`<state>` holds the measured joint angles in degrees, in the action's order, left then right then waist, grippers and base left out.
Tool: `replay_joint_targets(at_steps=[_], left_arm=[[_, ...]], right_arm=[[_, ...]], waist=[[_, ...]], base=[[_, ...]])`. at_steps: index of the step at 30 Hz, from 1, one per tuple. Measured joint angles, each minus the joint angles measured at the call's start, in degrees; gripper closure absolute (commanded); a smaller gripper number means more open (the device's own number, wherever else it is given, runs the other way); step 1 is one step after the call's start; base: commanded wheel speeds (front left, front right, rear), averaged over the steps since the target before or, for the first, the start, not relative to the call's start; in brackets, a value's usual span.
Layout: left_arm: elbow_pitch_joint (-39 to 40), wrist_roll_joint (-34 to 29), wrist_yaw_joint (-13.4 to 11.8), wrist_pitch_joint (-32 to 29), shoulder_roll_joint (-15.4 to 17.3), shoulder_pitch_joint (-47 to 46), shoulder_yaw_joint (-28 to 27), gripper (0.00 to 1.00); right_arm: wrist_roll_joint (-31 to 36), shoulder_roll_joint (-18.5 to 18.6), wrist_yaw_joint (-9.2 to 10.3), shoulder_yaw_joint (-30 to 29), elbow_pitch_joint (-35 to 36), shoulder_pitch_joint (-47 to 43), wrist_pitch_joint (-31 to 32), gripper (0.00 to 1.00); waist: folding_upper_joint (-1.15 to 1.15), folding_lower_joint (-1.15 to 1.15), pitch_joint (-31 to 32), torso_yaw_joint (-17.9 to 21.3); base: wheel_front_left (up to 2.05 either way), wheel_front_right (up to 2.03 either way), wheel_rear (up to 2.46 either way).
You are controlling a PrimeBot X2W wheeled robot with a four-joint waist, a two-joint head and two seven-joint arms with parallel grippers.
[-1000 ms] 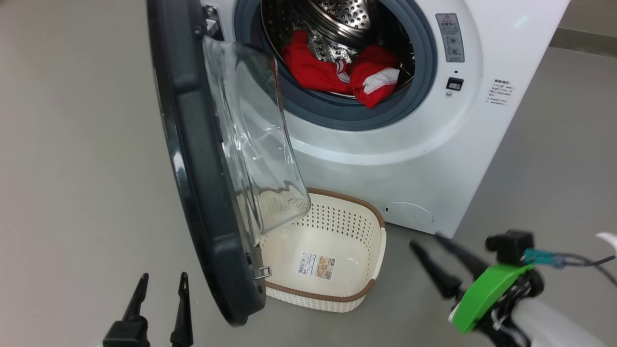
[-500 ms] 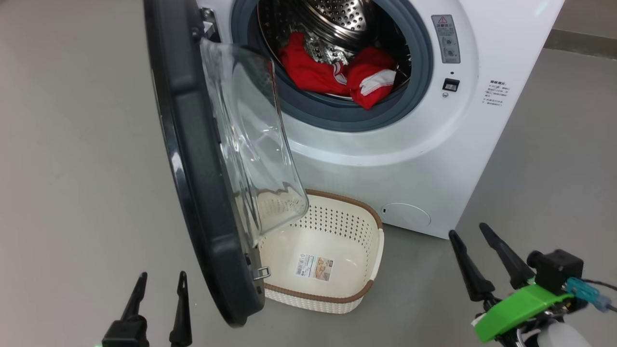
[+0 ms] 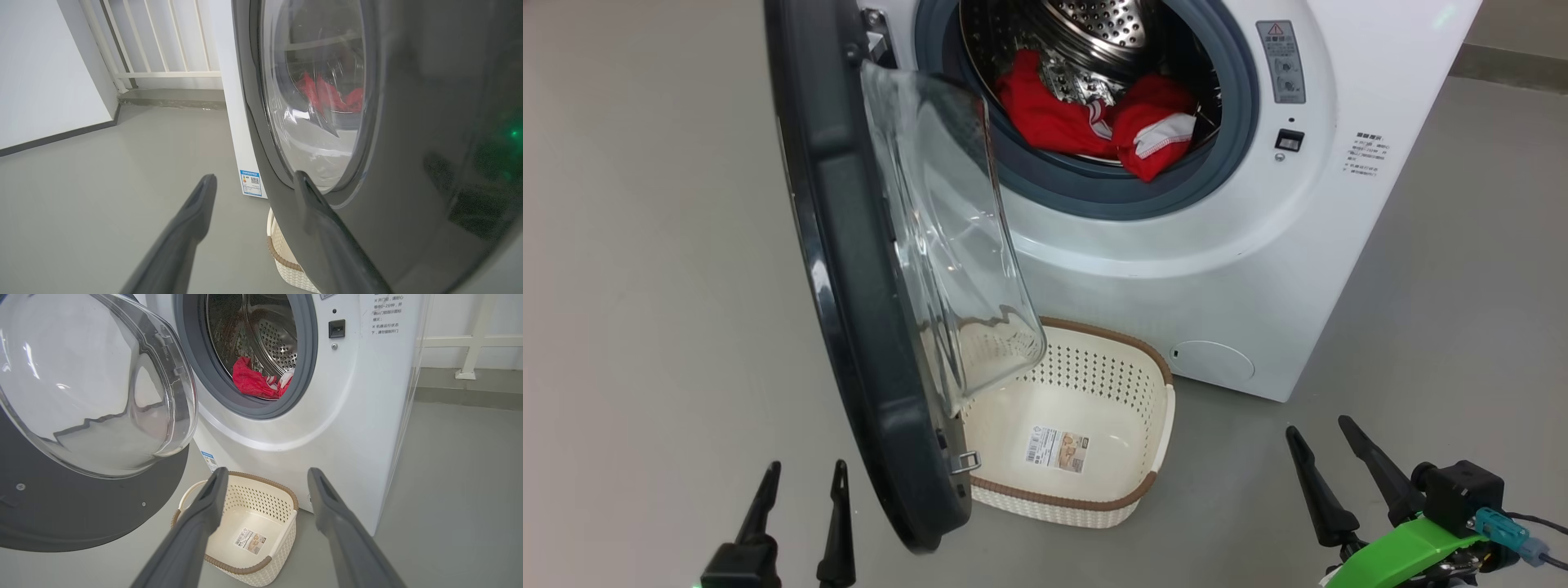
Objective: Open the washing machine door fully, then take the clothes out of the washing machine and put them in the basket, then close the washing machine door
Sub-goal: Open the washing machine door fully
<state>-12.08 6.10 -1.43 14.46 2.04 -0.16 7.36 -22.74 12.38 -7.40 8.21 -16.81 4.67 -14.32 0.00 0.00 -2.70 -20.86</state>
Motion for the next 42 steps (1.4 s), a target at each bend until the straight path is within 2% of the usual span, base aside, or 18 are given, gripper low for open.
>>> replay_joint_targets(at_steps=[3, 4, 5, 11, 16, 21, 25, 29, 32, 38, 42], left_arm=[[0.1, 1.0, 0.0, 0.0, 0.0, -0.1, -0.1, 0.0], [0.3, 2.0, -0.1, 0.0, 0.0, -0.1, -0.3, 0.24], [0.6, 3.6, -0.1, 0.0, 0.0, -0.1, -0.6, 1.0], [4.3, 9.2, -0.1, 0.0, 0.0, -1.1, -4.3, 1.0], [14.7, 10.2, 0.1, 0.1, 0.0, -4.9, -6.0, 1.0], [25.9, 8.1, 0.0, 0.3, 0.0, -6.5, -0.6, 1.0], [29.5, 5.8, -0.4, 0.3, 0.0, -6.4, 6.3, 1.0], [29.0, 5.6, 0.3, 0.3, 0.1, -5.0, 14.5, 1.0], [25.4, 6.1, 0.8, 0.3, 0.2, -3.0, 18.8, 1.0], [15.9, 9.8, 0.5, 0.3, 0.6, -0.9, 22.4, 1.0], [10.7, 11.9, -0.9, 0.2, 0.7, -1.0, 22.4, 1.0]], right_arm=[[0.8, -0.1, 0.0, -0.2, 0.0, 0.0, 0.0, 0.0], [1.0, -0.1, 0.0, -0.3, 0.0, 0.0, 0.0, 0.0], [1.0, -0.1, 0.0, -0.4, 0.0, 0.0, 0.0, 0.0], [1.0, -0.3, 0.0, -0.8, -0.1, 0.0, 0.0, 0.0], [1.0, -0.2, -0.01, -0.6, -0.3, 0.0, 0.0, 0.0], [1.1, 0.0, 0.0, -0.5, -0.5, 0.0, 0.0, 0.0], [1.2, 0.0, 0.0, -0.6, -0.4, 0.0, 0.0, 0.0], [1.5, 0.0, 0.0, -0.5, -0.4, 0.0, 0.0, 0.0], [1.5, 0.0, 0.0, -0.3, -0.5, 0.0, 0.0, 0.0], [1.5, 0.0, 0.0, 0.1, -0.5, 0.0, 0.0, 0.0], [1.6, 0.0, 0.0, 0.1, -0.6, 0.0, 0.0, 0.0]], waist=[[0.0, 0.0, 0.0, -0.1], [0.0, 0.0, 0.0, -0.1], [0.0, 0.0, 0.0, -0.2], [0.0, 0.0, 0.5, -0.7], [0.0, 0.0, 0.6, -1.1], [0.0, 0.0, 0.5, -1.1], [0.0, 0.0, 0.4, -0.8], [0.0, 0.0, 0.4, -0.5], [0.0, 0.0, 0.2, -0.3], [0.0, 0.0, -0.2, 0.1], [0.0, 0.0, 0.0, 0.2]], base=[[0.0, 0.0, 0.0], [0.0, 0.0, 0.0], [0.0, 0.0, 0.0], [0.0, 0.0, 0.0], [0.0, 0.0, 0.0], [0.0, 0.0, 0.0], [0.0, 0.0, 0.0], [0.0, 0.0, 0.0], [0.0, 0.0, 0.0], [0.0, 0.0, 0.0], [0.0, 0.0, 0.0]])
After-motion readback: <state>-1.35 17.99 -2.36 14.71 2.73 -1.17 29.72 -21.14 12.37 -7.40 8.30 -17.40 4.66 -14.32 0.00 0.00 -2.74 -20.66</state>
